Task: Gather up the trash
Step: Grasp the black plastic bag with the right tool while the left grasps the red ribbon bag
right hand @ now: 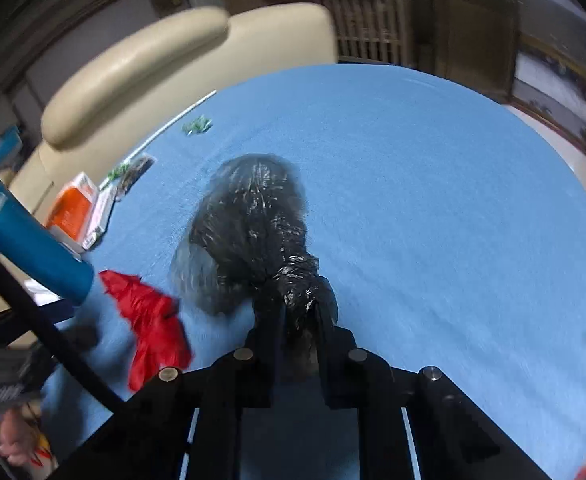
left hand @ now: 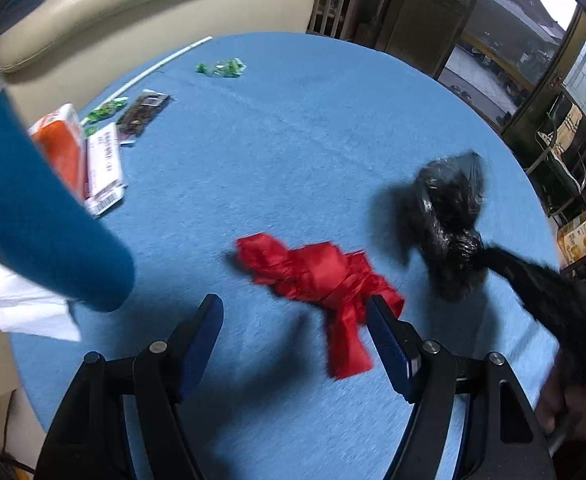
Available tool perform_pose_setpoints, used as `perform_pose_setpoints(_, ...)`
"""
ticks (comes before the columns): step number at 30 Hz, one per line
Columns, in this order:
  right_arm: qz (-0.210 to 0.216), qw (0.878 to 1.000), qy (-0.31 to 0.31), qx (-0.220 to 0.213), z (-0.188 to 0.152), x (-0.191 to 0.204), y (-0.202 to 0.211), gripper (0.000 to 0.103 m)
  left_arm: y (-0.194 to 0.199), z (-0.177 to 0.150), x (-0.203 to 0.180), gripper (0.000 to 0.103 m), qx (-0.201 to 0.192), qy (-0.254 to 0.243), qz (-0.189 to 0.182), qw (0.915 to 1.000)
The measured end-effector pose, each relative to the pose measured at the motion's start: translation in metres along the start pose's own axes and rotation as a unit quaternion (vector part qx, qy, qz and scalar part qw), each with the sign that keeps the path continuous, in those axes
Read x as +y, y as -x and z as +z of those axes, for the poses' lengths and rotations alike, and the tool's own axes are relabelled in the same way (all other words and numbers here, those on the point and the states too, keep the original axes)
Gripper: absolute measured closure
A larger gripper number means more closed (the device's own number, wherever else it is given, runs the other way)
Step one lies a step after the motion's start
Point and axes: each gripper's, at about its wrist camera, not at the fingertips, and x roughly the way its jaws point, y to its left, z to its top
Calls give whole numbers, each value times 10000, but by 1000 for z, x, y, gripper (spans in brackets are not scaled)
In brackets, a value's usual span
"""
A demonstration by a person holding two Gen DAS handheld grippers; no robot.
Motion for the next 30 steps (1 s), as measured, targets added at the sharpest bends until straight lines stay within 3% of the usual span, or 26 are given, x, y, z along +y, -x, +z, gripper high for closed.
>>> perform_pose_setpoints(4,91,9997,-220,-83,-27,-21,38,88,-21,9,-13,29,147,42,-74,9999)
perform_pose_setpoints(8,229,9992,-321,-120,-33,-36,60,86,-45,9,-23,29,312,-93,-31,9995)
perform_pose_setpoints(11,250,9980,-550,-206,-30,-48,66,77,-47,2,-16,49,166,-79,-118,9998)
perform_pose_setpoints(12,336,9971,-640,-232,-28,-49,65,66,-46,-1,-13,51,182,-103,-187,9996)
perform_pose_setpoints(13,410,9962,-715,-275,-25,-51,64,42,-44,-3,-10,53,185,-93,-260,9994)
perform_pose_setpoints(14,416,9959,-738,-315,-22,-51,62,28,-42,-5,-6,54,197,-87,-313,9993)
perform_pose_setpoints(15,415,9956,-740,-408,-19,-49,61,21,-37,-8,-2,55,179,-115,-351,9992)
perform_pose_setpoints(17,494,9954,-569,-584,-10,-38,55,21,-27,-17,1,56,98,-283,-329,9990)
perform_pose_setpoints(25,64,9998,157,-141,20,7,-13,25,32,-53,10,56,-225,-790,-431,9957)
perform_pose_setpoints(26,51,9998,165,-78,22,8,-21,30,36,-55,11,56,-247,-812,-409,9956)
perform_pose_setpoints(27,53,9998,186,24,22,11,-29,51,41,-57,11,56,-278,-842,-360,9954)
perform_pose_setpoints(28,9,9994,249,221,21,16,-39,62,47,-59,10,56,-316,-873,-314,9952)
perform_pose_setpoints(30,-147,9993,313,125,17,22,-44,64,52,-60,1,56,-404,-938,-264,9944)
